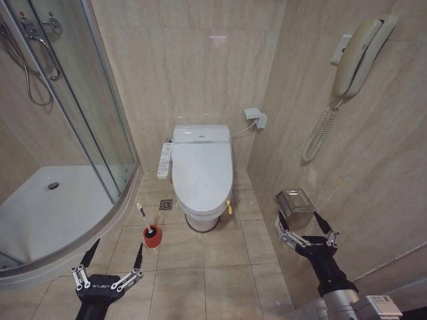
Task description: Open the toilet lid, clean the toilet bowl with a toilet brush, close the toilet lid, and flush.
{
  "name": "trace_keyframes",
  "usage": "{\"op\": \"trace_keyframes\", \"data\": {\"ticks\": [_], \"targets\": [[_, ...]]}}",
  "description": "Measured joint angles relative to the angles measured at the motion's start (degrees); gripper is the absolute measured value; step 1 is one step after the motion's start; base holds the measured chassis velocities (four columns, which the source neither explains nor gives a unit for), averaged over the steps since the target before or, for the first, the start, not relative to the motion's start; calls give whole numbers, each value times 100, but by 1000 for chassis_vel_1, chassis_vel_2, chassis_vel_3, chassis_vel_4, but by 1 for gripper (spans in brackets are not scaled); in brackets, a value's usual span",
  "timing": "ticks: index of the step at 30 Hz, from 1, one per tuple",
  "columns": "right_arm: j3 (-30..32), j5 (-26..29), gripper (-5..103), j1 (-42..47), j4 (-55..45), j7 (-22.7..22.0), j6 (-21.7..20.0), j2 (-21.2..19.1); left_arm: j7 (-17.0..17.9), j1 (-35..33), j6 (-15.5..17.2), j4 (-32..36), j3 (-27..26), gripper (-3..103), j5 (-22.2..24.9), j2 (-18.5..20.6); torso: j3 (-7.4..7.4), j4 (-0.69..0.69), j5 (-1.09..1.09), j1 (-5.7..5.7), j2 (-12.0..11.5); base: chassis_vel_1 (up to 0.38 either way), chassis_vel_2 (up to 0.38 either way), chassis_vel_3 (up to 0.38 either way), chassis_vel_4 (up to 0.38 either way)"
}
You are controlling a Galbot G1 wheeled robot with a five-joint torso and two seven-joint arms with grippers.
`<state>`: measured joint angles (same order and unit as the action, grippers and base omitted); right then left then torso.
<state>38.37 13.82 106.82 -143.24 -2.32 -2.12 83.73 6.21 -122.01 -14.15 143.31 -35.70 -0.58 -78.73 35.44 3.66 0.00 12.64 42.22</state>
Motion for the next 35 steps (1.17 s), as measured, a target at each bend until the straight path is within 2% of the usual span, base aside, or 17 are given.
{"op": "trace_keyframes", "data": {"ticks": [10,35], "targets": [[0,0,100,0,0,0,0,0,54,4,-202,-3,-61,100,-170,-85,0,0,0,0,0,0,0,0,0],[0,0,100,0,0,0,0,0,111,-8,-152,-7,-44,100,-165,-77,0,0,0,0,0,0,0,0,0]]}}
